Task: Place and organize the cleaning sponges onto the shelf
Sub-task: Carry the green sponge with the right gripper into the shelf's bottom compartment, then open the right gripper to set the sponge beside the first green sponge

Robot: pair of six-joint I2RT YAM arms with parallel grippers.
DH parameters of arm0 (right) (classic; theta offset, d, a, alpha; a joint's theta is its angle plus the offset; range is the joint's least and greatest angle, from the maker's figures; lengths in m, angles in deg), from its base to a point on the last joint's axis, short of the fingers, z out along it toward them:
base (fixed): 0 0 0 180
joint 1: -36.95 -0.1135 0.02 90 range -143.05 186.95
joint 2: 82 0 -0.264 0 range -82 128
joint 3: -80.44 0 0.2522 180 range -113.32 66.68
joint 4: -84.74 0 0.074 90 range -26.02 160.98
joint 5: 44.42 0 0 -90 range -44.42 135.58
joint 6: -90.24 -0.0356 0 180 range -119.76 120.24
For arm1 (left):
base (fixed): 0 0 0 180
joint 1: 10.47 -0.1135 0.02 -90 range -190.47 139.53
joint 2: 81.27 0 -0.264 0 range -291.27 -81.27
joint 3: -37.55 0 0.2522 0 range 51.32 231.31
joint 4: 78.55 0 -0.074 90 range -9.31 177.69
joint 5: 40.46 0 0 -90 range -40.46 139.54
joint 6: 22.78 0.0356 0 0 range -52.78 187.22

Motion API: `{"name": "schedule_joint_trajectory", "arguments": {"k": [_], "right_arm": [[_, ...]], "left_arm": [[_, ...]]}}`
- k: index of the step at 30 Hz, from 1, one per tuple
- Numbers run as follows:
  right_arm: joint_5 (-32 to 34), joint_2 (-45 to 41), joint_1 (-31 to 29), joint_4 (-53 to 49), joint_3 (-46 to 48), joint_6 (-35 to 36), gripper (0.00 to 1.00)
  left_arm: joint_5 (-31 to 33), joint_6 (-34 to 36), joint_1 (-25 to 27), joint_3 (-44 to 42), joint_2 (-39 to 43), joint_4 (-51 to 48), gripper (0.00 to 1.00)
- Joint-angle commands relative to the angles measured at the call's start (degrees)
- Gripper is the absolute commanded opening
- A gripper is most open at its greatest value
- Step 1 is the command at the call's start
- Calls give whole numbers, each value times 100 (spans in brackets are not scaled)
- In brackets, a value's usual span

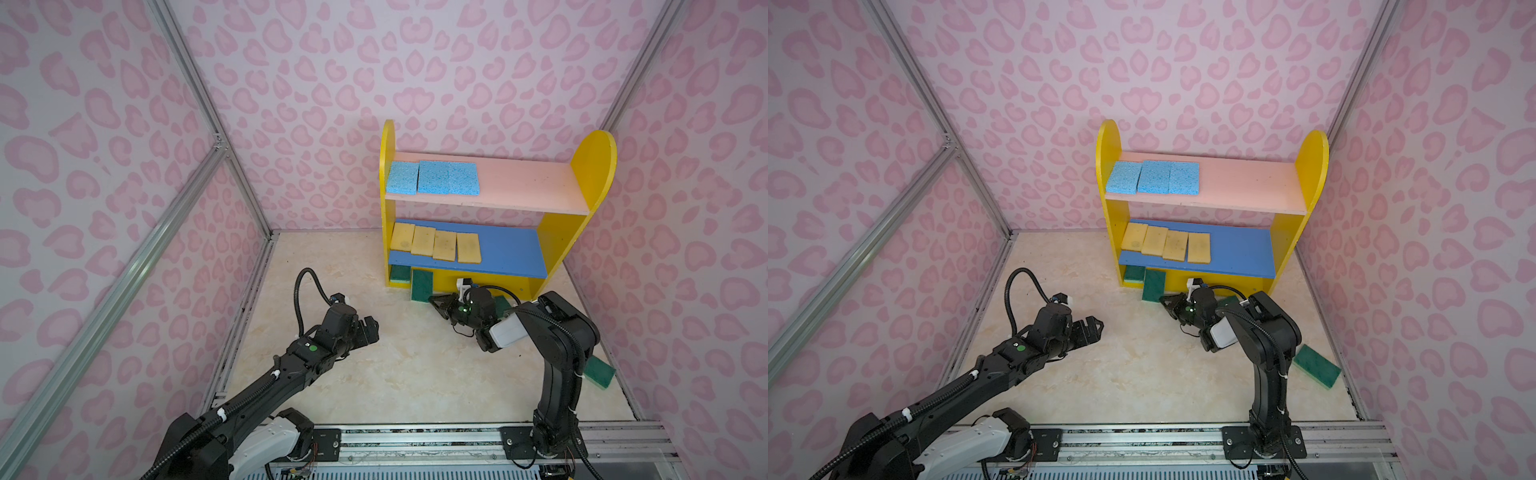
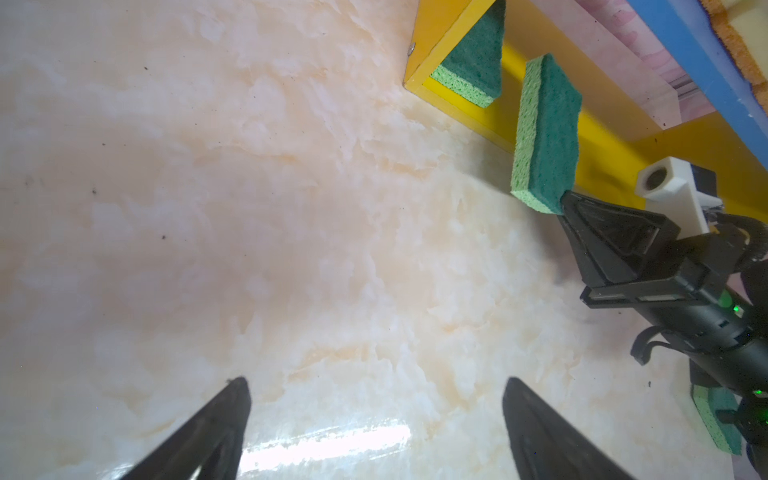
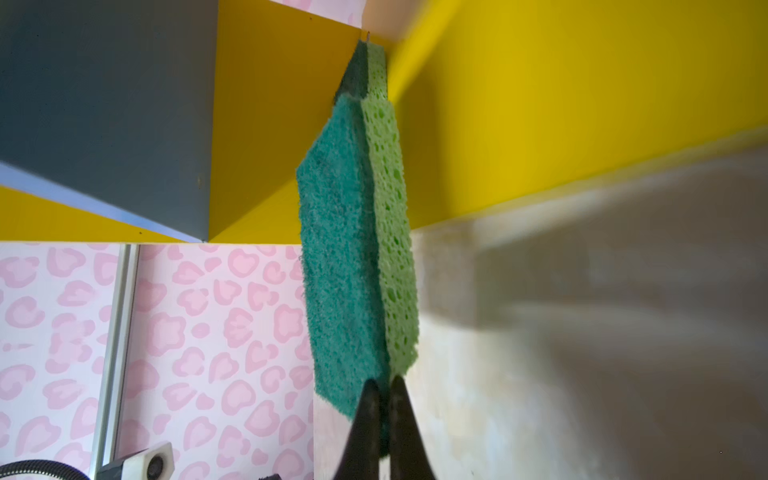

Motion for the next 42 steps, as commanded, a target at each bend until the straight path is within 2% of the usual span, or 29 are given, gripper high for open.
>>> {"name": "schedule_joint_trajectory", "arguments": {"k": [1, 6, 27, 42], "right_arm": [[146, 119, 51, 291, -94, -50, 0], [193, 256, 136, 172, -285, -36, 0], [300, 583, 273, -1519, -1495, 549, 0], [282, 821, 307, -1723, -1862, 648, 1]], "left_arm": [[-134, 174, -55, -36, 12, -55, 96], [-206, 209, -105, -32, -59, -25, 95], [-227, 240, -153, -80, -121, -9, 95], [-226, 235, -180, -94, -34, -77, 94]]}}
